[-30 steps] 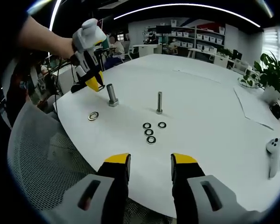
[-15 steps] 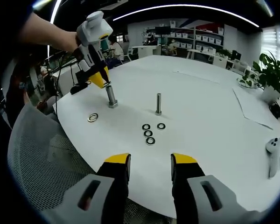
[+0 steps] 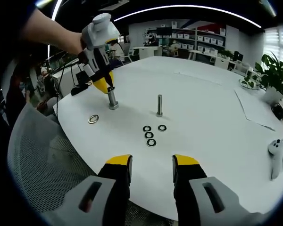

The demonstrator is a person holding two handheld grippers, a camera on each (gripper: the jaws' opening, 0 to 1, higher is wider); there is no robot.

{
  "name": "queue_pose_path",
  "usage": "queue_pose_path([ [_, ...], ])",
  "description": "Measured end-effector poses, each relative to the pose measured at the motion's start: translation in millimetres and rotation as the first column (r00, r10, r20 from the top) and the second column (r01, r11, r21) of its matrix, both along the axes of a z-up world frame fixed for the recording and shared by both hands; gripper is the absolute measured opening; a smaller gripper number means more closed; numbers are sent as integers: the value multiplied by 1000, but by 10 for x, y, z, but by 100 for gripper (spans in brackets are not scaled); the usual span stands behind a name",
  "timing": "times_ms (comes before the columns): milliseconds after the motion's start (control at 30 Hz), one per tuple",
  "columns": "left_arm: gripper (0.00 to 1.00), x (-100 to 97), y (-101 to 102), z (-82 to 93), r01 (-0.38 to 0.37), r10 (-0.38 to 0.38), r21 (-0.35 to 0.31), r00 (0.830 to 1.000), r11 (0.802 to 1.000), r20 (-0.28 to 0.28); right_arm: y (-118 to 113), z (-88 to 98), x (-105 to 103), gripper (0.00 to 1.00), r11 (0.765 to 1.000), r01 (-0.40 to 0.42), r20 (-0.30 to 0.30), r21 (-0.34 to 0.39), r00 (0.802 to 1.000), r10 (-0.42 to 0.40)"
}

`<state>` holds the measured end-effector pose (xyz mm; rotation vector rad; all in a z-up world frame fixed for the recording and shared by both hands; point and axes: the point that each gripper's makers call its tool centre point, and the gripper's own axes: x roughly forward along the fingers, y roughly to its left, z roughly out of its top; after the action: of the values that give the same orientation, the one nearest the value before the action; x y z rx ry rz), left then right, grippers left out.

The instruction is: Place the washer onto the threaded stud by aligning its center hole with the stud, sliding it down to the base, and recovering from edge contact or off-axis alignment until the washer reaches the visible bottom stop.

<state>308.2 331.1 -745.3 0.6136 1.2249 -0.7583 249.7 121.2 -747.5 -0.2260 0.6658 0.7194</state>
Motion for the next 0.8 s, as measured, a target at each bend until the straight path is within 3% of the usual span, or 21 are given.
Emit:
queue_pose_path([
  [333, 19, -7, -2, -217, 31, -30, 43, 999, 999, -15, -12, -3, 5, 37, 1000, 4, 1, -5, 1000, -4],
  [800, 20, -11, 7, -367, 22, -21, 27, 1000, 999, -19, -26, -8, 9, 37, 1000, 10, 1, -12, 1000, -10],
])
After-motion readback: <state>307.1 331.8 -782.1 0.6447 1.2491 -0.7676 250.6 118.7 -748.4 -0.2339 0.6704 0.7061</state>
